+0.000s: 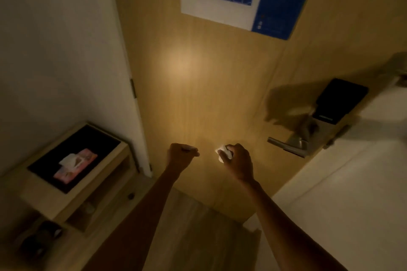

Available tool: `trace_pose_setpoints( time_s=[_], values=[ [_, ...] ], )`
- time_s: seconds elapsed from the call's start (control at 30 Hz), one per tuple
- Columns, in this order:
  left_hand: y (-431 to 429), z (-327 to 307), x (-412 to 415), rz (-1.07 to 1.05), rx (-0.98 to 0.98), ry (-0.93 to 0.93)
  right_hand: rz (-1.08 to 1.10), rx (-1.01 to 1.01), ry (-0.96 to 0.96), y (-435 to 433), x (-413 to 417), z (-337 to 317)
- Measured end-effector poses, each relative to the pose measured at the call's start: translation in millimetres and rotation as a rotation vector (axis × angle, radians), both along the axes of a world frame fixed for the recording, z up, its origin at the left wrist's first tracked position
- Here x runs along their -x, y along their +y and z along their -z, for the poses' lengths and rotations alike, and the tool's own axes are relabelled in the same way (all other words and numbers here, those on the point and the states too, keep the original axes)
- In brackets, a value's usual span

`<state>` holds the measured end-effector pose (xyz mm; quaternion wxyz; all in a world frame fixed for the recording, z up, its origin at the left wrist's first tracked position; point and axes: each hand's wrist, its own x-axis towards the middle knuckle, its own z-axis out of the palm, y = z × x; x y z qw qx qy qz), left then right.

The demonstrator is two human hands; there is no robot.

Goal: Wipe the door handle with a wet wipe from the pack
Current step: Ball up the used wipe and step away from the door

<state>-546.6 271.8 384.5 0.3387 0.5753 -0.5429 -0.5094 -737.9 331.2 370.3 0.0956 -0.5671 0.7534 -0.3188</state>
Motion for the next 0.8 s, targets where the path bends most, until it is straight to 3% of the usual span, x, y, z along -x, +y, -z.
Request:
trace_pose_setpoints(
  time_s=[0.43,0.6,0.8],
  values=[
    [-59,40,-236,-0.395,-0.026,-0.061,-0.378,-0.099,0.019,-132,-229,30],
    [-75,59,-302,-0.531,-0.051,-0.201,-0.495,-0.158,0.024,-173,-297,46],
    [-106,83,-362,-0.628,-0.132,-0.182,-0.581,-0.252,0.032,-242,-363,75]
  ],
)
